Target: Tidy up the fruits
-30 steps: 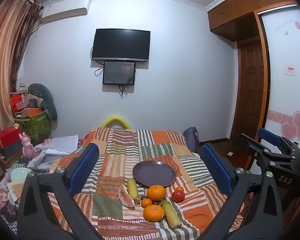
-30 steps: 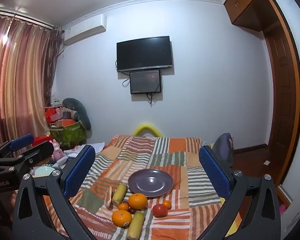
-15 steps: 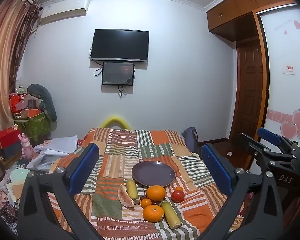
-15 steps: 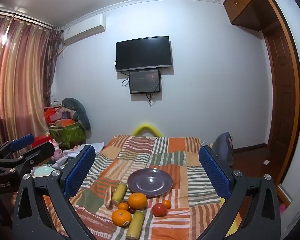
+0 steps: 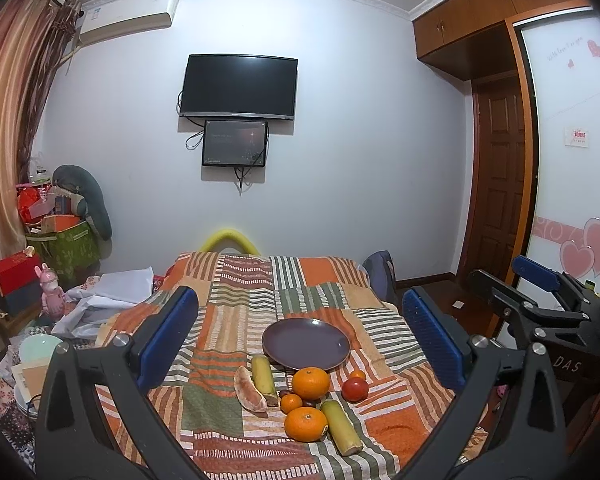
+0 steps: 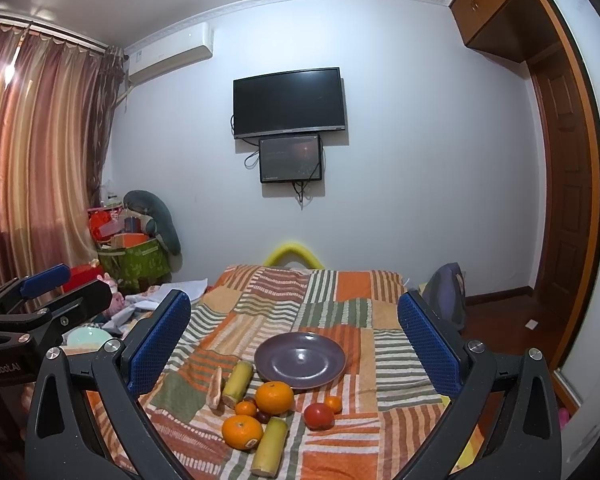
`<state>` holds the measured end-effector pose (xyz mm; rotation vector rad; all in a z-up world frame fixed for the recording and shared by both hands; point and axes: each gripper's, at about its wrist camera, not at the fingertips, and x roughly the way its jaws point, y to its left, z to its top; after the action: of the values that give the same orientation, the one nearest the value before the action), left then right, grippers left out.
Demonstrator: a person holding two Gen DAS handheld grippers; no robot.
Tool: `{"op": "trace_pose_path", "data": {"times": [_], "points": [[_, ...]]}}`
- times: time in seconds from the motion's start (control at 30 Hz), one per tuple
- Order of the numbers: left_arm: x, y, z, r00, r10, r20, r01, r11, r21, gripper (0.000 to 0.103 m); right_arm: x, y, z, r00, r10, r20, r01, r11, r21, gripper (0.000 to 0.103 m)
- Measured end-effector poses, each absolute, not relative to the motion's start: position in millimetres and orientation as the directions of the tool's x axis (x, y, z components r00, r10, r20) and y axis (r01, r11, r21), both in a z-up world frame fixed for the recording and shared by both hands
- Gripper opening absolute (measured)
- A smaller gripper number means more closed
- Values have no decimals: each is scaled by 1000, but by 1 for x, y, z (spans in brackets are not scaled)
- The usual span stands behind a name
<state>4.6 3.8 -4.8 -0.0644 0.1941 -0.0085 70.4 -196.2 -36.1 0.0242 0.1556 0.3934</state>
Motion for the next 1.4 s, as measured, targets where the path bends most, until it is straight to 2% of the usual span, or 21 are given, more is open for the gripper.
{"op": "trace_pose_path", "data": {"times": [1.4], "points": [[11, 4, -9, 977, -16, -212, 1, 998, -69, 103, 77, -199, -41, 909, 383, -165, -377, 924, 64, 103]]}}
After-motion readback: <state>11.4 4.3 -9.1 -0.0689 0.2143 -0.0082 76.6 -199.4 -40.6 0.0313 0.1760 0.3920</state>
